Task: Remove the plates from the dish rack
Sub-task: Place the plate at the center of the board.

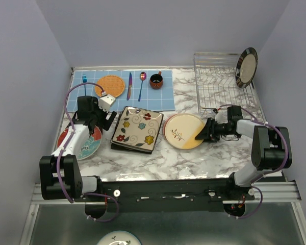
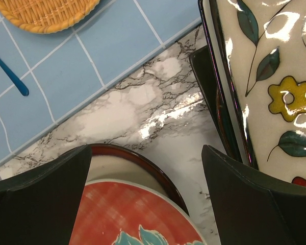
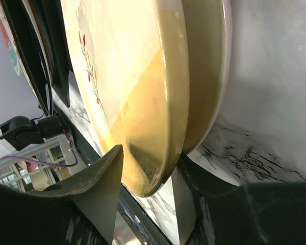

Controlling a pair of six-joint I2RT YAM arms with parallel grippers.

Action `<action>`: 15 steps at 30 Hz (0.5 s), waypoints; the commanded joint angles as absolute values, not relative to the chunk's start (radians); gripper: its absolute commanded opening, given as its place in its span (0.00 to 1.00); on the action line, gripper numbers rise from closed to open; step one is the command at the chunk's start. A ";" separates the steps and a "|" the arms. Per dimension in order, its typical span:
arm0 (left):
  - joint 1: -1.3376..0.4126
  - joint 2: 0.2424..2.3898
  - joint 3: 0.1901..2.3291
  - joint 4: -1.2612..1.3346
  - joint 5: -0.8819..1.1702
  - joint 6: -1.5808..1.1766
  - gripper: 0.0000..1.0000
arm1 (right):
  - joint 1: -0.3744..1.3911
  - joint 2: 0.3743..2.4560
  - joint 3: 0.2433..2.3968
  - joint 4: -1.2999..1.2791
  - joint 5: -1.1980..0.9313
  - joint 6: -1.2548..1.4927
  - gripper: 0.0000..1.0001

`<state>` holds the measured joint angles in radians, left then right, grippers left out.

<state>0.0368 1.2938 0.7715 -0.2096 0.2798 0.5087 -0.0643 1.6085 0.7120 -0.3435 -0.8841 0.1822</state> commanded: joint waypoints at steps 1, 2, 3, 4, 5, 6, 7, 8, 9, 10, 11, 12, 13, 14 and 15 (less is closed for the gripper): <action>0.031 1.262 0.759 -0.207 0.287 0.523 0.98 | -0.061 1.603 0.733 -0.367 -0.850 0.152 0.52; 0.029 1.262 0.759 -0.207 0.287 0.523 0.98 | -0.061 1.601 0.735 -0.368 -0.845 0.152 0.52; 0.031 1.261 0.756 -0.207 0.287 0.523 0.98 | -0.060 1.601 0.736 -0.368 -0.842 0.150 0.52; 0.031 1.261 0.756 -0.204 0.287 0.523 0.98 | -0.060 1.601 0.738 -0.370 -0.835 0.150 0.52; 0.031 1.261 0.756 -0.206 0.287 0.525 0.98 | -0.061 1.603 0.741 -0.371 -0.822 0.147 0.52; 0.031 1.259 0.753 -0.206 0.287 0.526 0.98 | -0.061 1.605 0.745 -0.376 -0.819 0.144 0.52; 0.031 1.261 0.753 -0.206 0.287 0.528 0.98 | -0.061 1.606 0.749 -0.380 -0.812 0.143 0.52; 0.031 1.261 0.753 -0.206 0.287 0.526 0.98 | -0.061 1.608 0.752 -0.387 -0.804 0.143 0.53; 0.029 1.262 0.753 -0.206 0.287 0.529 0.98 | -0.061 1.608 0.752 -0.388 -0.805 0.140 0.53; 0.031 1.262 0.755 -0.206 0.287 0.528 0.98 | -0.061 1.606 0.753 -0.390 -0.804 0.140 0.53; 0.029 1.262 0.753 -0.206 0.287 0.528 0.98 | -0.061 1.605 0.753 -0.391 -0.802 0.140 0.53; 0.031 1.262 0.753 -0.206 0.287 0.529 0.98 | -0.060 1.602 0.753 -0.391 -0.799 0.138 0.53; 0.029 1.262 0.753 -0.206 0.287 0.529 0.98 | -0.060 1.598 0.755 -0.393 -0.798 0.138 0.53; 0.031 1.262 0.755 -0.204 0.287 0.529 0.98 | -0.060 1.591 0.755 -0.397 -0.796 0.137 0.53; 0.029 1.262 0.753 -0.204 0.290 0.529 0.98 | -0.061 1.586 0.756 -0.399 -0.796 0.133 0.53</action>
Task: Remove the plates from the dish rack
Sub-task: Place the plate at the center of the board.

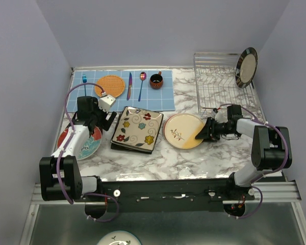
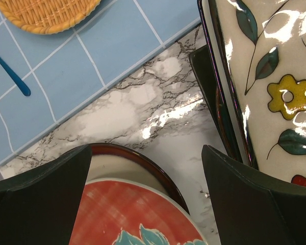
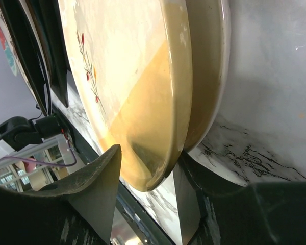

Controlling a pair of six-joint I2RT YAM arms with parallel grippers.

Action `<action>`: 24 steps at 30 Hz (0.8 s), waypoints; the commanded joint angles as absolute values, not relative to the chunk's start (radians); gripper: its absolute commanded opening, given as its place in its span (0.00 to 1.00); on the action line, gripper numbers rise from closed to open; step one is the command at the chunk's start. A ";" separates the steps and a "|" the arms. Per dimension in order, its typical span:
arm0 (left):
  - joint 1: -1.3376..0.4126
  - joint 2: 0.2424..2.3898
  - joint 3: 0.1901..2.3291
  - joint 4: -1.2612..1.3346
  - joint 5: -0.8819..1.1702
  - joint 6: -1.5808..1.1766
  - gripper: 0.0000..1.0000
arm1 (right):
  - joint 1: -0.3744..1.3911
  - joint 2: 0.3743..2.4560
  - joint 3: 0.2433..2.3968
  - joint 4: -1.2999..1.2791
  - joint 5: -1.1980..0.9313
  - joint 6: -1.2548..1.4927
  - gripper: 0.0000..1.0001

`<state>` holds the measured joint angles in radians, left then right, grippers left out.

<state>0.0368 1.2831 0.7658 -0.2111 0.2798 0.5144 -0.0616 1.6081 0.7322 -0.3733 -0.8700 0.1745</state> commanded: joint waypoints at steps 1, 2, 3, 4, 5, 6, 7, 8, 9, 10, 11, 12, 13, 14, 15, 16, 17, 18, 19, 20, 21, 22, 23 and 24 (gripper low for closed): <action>0.031 1.262 0.753 -0.204 0.290 0.529 0.98 | -0.061 1.585 0.758 -0.400 -0.795 0.132 0.53; 0.031 1.264 0.752 -0.204 0.288 0.528 0.98 | -0.061 1.582 0.759 -0.408 -0.793 0.129 0.53; 0.029 1.264 0.752 -0.204 0.290 0.526 0.98 | -0.061 1.580 0.761 -0.411 -0.792 0.127 0.53; 0.031 1.262 0.752 -0.203 0.291 0.526 0.98 | -0.061 1.580 0.761 -0.414 -0.788 0.123 0.53; 0.031 1.262 0.753 -0.202 0.291 0.526 0.98 | -0.061 1.578 0.761 -0.420 -0.785 0.121 0.53; 0.031 1.262 0.752 -0.204 0.291 0.526 0.98 | -0.061 1.577 0.761 -0.422 -0.782 0.118 0.53; 0.031 1.261 0.752 -0.204 0.290 0.525 0.98 | -0.060 1.574 0.762 -0.423 -0.779 0.115 0.53; 0.031 1.259 0.752 -0.206 0.291 0.526 0.98 | -0.061 1.574 0.762 -0.423 -0.781 0.115 0.53; 0.029 1.259 0.752 -0.204 0.290 0.525 0.98 | -0.060 1.574 0.764 -0.423 -0.781 0.115 0.53; 0.031 1.258 0.752 -0.203 0.290 0.525 0.98 | -0.061 1.577 0.765 -0.422 -0.782 0.117 0.53; 0.031 1.258 0.752 -0.204 0.290 0.525 0.98 | -0.061 1.581 0.765 -0.420 -0.785 0.118 0.53; 0.031 1.259 0.750 -0.204 0.290 0.525 0.98 | -0.061 1.583 0.767 -0.420 -0.785 0.120 0.53; 0.031 1.258 0.750 -0.204 0.288 0.526 0.98 | -0.061 1.589 0.767 -0.422 -0.785 0.117 0.53; 0.031 1.258 0.750 -0.206 0.290 0.525 0.98 | -0.061 1.592 0.769 -0.425 -0.785 0.114 0.53; 0.029 1.258 0.750 -0.206 0.290 0.528 0.98 | -0.061 1.591 0.769 -0.426 -0.782 0.114 0.53; 0.031 1.256 0.747 -0.206 0.285 0.529 0.98 | -0.060 1.591 0.767 -0.426 -0.784 0.112 0.53; 0.031 1.256 0.746 -0.204 0.285 0.528 0.98 | -0.061 1.588 0.769 -0.428 -0.782 0.112 0.53; 0.029 1.256 0.746 -0.204 0.285 0.529 0.98 | -0.061 1.589 0.769 -0.426 -0.785 0.112 0.53; 0.031 1.258 0.746 -0.204 0.285 0.528 0.98 | -0.063 1.588 0.769 -0.428 -0.785 0.112 0.53; 0.031 1.258 0.746 -0.204 0.288 0.526 0.98 | -0.061 1.591 0.769 -0.429 -0.785 0.109 0.53; 0.029 1.258 0.747 -0.203 0.290 0.526 0.98 | -0.060 1.589 0.769 -0.431 -0.785 0.107 0.53; 0.031 1.258 0.749 -0.202 0.288 0.526 0.98 | -0.061 1.589 0.769 -0.433 -0.784 0.106 0.53; 0.031 1.259 0.749 -0.204 0.288 0.525 0.98 | -0.061 1.588 0.769 -0.434 -0.781 0.104 0.53; 0.031 1.256 0.749 -0.204 0.288 0.525 0.98 | -0.061 1.585 0.769 -0.434 -0.782 0.104 0.53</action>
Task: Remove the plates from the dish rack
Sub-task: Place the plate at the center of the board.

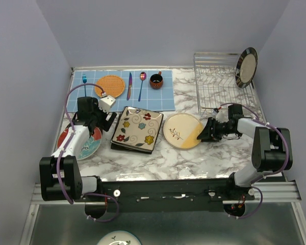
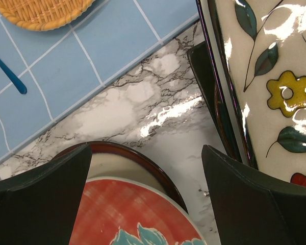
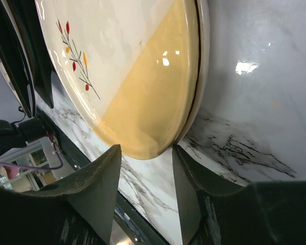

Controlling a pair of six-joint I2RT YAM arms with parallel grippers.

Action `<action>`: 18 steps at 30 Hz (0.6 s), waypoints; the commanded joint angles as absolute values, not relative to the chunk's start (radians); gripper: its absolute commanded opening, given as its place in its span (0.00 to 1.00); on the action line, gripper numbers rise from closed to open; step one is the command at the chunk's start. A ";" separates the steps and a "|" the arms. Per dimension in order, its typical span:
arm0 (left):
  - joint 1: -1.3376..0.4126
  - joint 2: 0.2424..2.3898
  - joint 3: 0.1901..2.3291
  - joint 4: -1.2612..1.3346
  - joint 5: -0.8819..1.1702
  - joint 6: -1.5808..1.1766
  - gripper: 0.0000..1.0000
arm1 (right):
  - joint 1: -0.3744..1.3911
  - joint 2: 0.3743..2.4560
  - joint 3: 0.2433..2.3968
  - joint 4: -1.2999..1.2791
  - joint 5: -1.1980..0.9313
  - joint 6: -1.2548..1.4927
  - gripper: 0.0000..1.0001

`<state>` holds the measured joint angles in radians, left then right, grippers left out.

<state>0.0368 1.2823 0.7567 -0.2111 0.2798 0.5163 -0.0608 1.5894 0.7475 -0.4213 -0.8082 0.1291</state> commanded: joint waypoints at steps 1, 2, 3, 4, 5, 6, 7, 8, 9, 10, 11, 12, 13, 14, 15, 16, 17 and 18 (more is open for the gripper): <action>0.031 1.258 0.749 -0.204 0.287 0.526 0.98 | -0.061 1.583 0.769 -0.439 -0.784 0.098 0.53; 0.029 1.256 0.749 -0.204 0.287 0.526 0.98 | -0.060 1.580 0.773 -0.443 -0.785 0.095 0.53; 0.031 1.256 0.747 -0.206 0.288 0.526 0.98 | -0.061 1.569 0.776 -0.448 -0.788 0.091 0.53; 0.031 1.253 0.746 -0.204 0.290 0.525 0.98 | -0.060 1.563 0.781 -0.454 -0.788 0.074 0.53; 0.031 1.252 0.744 -0.204 0.291 0.523 0.98 | -0.061 1.554 0.785 -0.459 -0.788 0.075 0.53; 0.031 1.250 0.741 -0.204 0.296 0.523 0.98 | -0.061 1.540 0.788 -0.460 -0.798 0.069 0.53; 0.031 1.249 0.741 -0.203 0.295 0.522 0.98 | -0.061 1.510 0.790 -0.462 -0.802 0.054 0.53; 0.031 1.247 0.739 -0.202 0.295 0.522 0.98 | -0.061 1.491 0.790 -0.463 -0.804 0.051 0.54; 0.031 1.247 0.739 -0.201 0.296 0.523 0.98 | -0.061 1.479 0.799 -0.469 -0.804 0.045 0.54; 0.029 1.244 0.739 -0.201 0.295 0.523 0.98 | -0.061 1.461 0.804 -0.475 -0.802 0.035 0.54; 0.029 1.243 0.739 -0.201 0.298 0.520 0.98 | -0.061 1.454 0.810 -0.489 -0.805 0.031 0.54; 0.031 1.241 0.739 -0.198 0.299 0.519 0.98 | -0.061 1.451 0.814 -0.501 -0.817 0.026 0.54; 0.031 1.243 0.741 -0.198 0.305 0.517 0.98 | -0.061 1.448 0.821 -0.511 -0.821 0.023 0.54; 0.031 1.243 0.742 -0.196 0.305 0.517 0.98 | -0.061 1.440 0.818 -0.518 -0.825 0.025 0.54; 0.031 1.243 0.741 -0.193 0.307 0.515 0.98 | -0.061 1.437 0.815 -0.523 -0.840 0.023 0.54; 0.029 1.243 0.741 -0.193 0.308 0.515 0.98 | -0.061 1.433 0.813 -0.525 -0.844 0.021 0.54; 0.031 1.243 0.739 -0.192 0.308 0.514 0.98 | -0.060 1.425 0.815 -0.532 -0.848 0.018 0.55; 0.031 1.241 0.739 -0.190 0.308 0.514 0.98 | -0.060 1.422 0.819 -0.537 -0.845 0.017 0.55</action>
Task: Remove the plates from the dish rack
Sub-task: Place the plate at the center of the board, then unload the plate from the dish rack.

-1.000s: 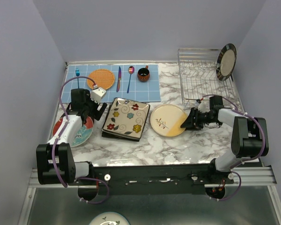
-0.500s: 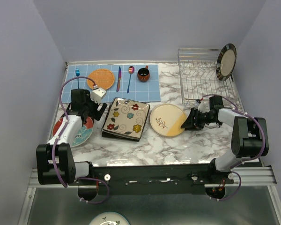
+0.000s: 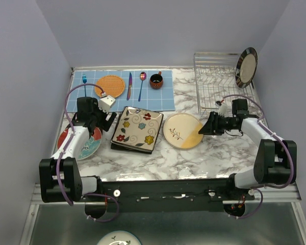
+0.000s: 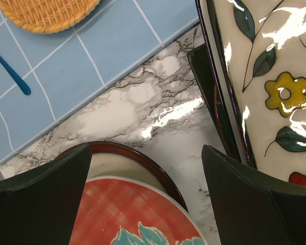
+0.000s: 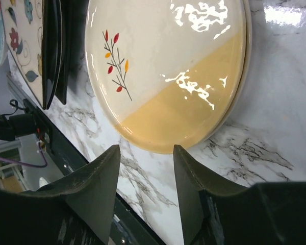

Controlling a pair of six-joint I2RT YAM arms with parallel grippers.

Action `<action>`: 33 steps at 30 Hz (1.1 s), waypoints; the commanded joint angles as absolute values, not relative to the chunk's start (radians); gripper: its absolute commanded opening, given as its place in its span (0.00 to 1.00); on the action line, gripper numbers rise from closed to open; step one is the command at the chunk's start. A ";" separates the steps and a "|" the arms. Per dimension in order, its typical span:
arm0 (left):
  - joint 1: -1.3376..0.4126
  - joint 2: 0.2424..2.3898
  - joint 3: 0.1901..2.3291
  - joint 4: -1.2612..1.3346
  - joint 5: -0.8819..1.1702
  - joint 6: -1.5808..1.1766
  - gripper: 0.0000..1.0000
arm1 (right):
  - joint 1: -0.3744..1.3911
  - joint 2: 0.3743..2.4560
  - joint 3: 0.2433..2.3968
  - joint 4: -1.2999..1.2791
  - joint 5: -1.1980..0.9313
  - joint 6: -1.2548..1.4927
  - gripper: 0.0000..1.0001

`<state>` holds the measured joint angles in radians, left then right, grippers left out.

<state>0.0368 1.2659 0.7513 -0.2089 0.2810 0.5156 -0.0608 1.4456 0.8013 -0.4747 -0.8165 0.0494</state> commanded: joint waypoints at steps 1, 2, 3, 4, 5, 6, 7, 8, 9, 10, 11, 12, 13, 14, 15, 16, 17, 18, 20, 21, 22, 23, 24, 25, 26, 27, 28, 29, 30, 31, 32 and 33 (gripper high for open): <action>0.029 1.238 0.741 -0.190 0.308 0.512 0.98 | -0.060 1.417 0.824 -0.540 -0.845 0.011 0.55; 0.031 1.233 0.739 -0.190 0.311 0.511 0.98 | -0.061 1.411 0.837 -0.546 -0.845 0.011 0.54; 0.031 1.232 0.738 -0.189 0.314 0.508 0.98 | -0.061 1.401 0.850 -0.551 -0.847 0.014 0.54; 0.029 1.227 0.736 -0.189 0.318 0.508 0.98 | -0.060 1.391 0.859 -0.551 -0.851 0.014 0.54; 0.031 1.226 0.738 -0.189 0.319 0.506 0.98 | -0.061 1.385 0.886 -0.554 -0.851 0.015 0.54; 0.031 1.224 0.736 -0.189 0.321 0.506 0.98 | -0.060 1.381 0.905 -0.555 -0.845 0.015 0.54; 0.029 1.220 0.736 -0.189 0.322 0.506 0.98 | -0.061 1.384 0.928 -0.561 -0.838 0.014 0.53; 0.031 1.221 0.736 -0.187 0.321 0.503 0.98 | -0.061 1.385 0.961 -0.574 -0.828 0.014 0.53; 0.031 1.221 0.736 -0.186 0.328 0.502 0.98 | -0.061 1.390 1.023 -0.581 -0.806 0.014 0.52; 0.029 1.220 0.736 -0.183 0.333 0.500 0.98 | -0.061 1.400 1.061 -0.584 -0.787 0.009 0.51; 0.029 1.220 0.736 -0.181 0.337 0.496 0.98 | -0.061 1.404 1.090 -0.572 -0.761 0.017 0.51; 0.031 1.218 0.739 -0.175 0.341 0.489 0.98 | -0.061 1.411 1.164 -0.568 -0.711 0.015 0.51; 0.031 1.219 0.742 -0.173 0.348 0.483 0.98 | -0.061 1.422 1.202 -0.568 -0.681 0.009 0.51; 0.031 1.223 0.747 -0.175 0.353 0.480 0.98 | -0.061 1.455 1.241 -0.558 -0.651 0.009 0.52; 0.029 1.224 0.756 -0.182 0.354 0.471 0.98 | -0.061 1.474 1.290 -0.554 -0.578 0.011 0.52; 0.031 1.232 0.764 -0.189 0.357 0.465 0.98 | -0.061 1.498 1.375 -0.554 -0.539 0.011 0.52; 0.031 1.233 0.768 -0.192 0.354 0.457 0.98 | -0.061 1.549 1.428 -0.546 -0.510 -0.030 0.53; 0.031 1.235 0.773 -0.193 0.354 0.451 0.99 | -0.061 1.583 1.475 -0.548 -0.426 -0.041 0.57; 0.031 1.233 0.772 -0.184 0.345 0.431 0.99 | -0.067 1.647 1.619 -0.555 -0.371 -0.064 0.62; 0.031 1.235 0.772 -0.175 0.341 0.425 0.99 | -0.069 1.729 1.667 -0.563 -0.298 -0.074 0.64; 0.029 1.236 0.767 -0.170 0.339 0.414 0.99 | -0.069 1.762 1.715 -0.561 -0.264 -0.084 0.64; 0.031 1.238 0.765 -0.164 0.339 0.410 0.99 | -0.080 1.805 1.800 -0.571 -0.235 -0.087 0.65; 0.031 1.236 0.756 -0.149 0.336 0.405 0.99 | -0.087 1.871 1.849 -0.575 -0.203 -0.086 0.64; 0.029 1.238 0.752 -0.140 0.336 0.397 0.99 | -0.094 1.908 1.891 -0.581 -0.184 -0.086 0.64; 0.031 1.238 0.749 -0.130 0.336 0.390 0.99 | -0.107 1.940 1.983 -0.597 -0.158 -0.083 0.64; 0.031 1.238 0.743 -0.114 0.330 0.387 0.99 | -0.113 1.971 2.026 -0.604 -0.122 -0.080 0.65; 0.031 1.241 0.739 -0.103 0.325 0.382 0.99 | -0.121 2.029 2.061 -0.610 -0.103 -0.080 0.66; 0.031 1.244 0.739 -0.094 0.324 0.370 0.99 | -0.132 2.049 2.098 -0.609 -0.077 -0.087 0.68; 0.032 1.249 0.738 -0.081 0.321 0.364 0.99 | -0.136 2.071 2.146 -0.604 -0.028 -0.098 0.71; 0.031 1.252 0.739 -0.078 0.324 0.359 0.99 | -0.140 2.098 2.166 -0.598 -0.006 -0.121 0.71; 0.031 1.253 0.739 -0.075 0.327 0.354 0.99 | -0.146 2.106 2.175 -0.575 0.024 -0.136 0.71; 0.031 1.256 0.738 -0.068 0.333 0.348 0.99 | -0.146 2.106 2.172 -0.557 0.063 -0.153 0.71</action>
